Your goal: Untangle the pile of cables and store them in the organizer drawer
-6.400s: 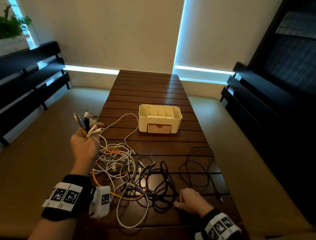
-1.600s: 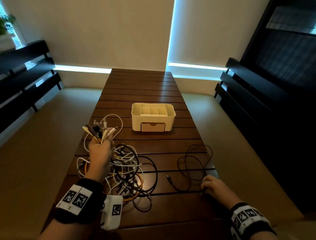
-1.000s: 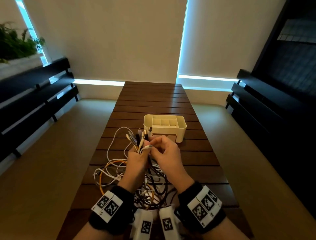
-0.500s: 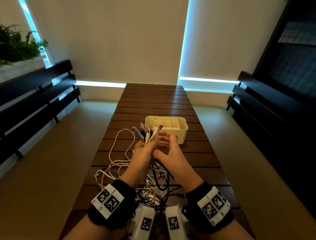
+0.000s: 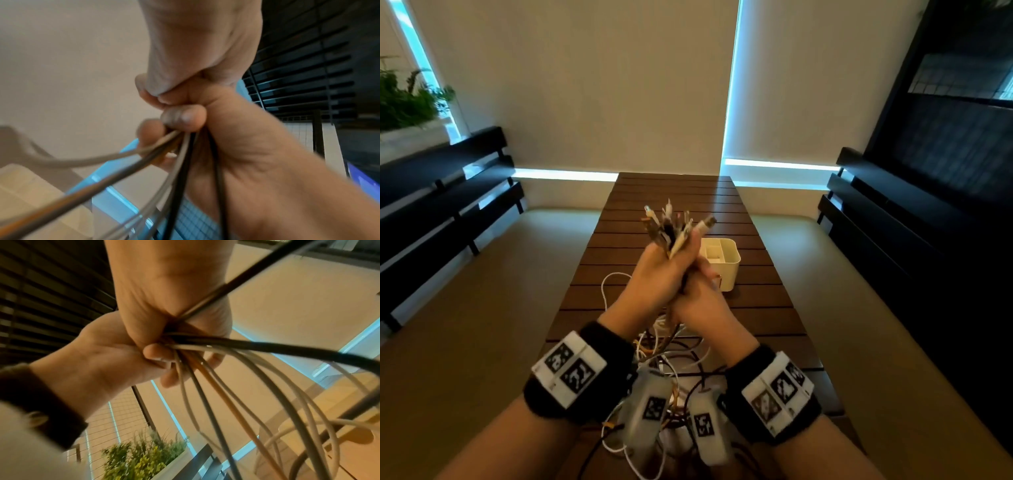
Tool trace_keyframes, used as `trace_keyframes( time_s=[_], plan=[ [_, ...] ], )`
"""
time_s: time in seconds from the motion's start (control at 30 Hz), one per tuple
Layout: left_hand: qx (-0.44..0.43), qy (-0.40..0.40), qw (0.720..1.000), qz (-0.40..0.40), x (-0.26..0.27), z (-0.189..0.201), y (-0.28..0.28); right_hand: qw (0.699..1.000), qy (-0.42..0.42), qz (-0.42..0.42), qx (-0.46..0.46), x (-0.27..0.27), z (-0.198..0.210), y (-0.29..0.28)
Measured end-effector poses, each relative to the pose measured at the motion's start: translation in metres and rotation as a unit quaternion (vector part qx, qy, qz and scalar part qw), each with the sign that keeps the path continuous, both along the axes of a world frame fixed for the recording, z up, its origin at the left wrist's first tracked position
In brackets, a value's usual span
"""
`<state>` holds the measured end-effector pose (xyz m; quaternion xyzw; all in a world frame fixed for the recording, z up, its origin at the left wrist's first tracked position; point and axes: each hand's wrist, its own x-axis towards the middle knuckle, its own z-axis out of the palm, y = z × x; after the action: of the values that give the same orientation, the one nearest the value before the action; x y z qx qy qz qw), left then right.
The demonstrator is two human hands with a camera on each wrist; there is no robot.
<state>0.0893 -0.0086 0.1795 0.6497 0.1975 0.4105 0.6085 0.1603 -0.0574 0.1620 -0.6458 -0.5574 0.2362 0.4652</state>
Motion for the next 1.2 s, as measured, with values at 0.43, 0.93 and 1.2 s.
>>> trace_keyframes(
  time_s=[0.43,0.93,1.2],
  plan=[
    [-0.148,-0.218,0.965,0.013,0.022,0.137,0.065,0.984,0.108,0.138,-0.037,0.044,0.085,0.041],
    [-0.073,-0.389,0.914,0.091,-0.043,0.237,0.110,0.965,0.010,0.188,-0.181,0.102,0.092,0.019],
    [-0.074,-0.406,0.892,0.186,-0.081,0.246,0.134,0.968,0.058,0.173,-0.173,0.127,0.057,0.001]
  ],
)
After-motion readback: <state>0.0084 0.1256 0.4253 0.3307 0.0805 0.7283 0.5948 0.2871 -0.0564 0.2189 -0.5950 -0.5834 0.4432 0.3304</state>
